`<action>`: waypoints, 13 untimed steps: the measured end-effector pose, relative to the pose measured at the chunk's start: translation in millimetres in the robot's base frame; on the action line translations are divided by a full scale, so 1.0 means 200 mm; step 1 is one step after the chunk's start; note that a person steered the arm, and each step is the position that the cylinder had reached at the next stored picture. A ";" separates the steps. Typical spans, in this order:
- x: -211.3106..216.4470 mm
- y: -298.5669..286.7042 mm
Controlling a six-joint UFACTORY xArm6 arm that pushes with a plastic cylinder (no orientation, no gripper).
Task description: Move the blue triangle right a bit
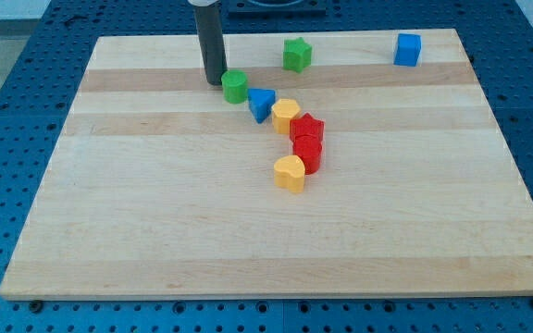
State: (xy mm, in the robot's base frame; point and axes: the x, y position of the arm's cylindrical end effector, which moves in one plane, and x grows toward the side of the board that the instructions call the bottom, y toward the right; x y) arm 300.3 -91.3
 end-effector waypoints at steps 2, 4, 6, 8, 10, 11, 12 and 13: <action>0.00 -0.07; 0.14 -0.27; 0.35 -0.15; 0.35 0.05; 0.34 0.06; 0.29 0.10; 0.26 0.14; 0.26 0.18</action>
State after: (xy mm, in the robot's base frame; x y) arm 351.7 -56.0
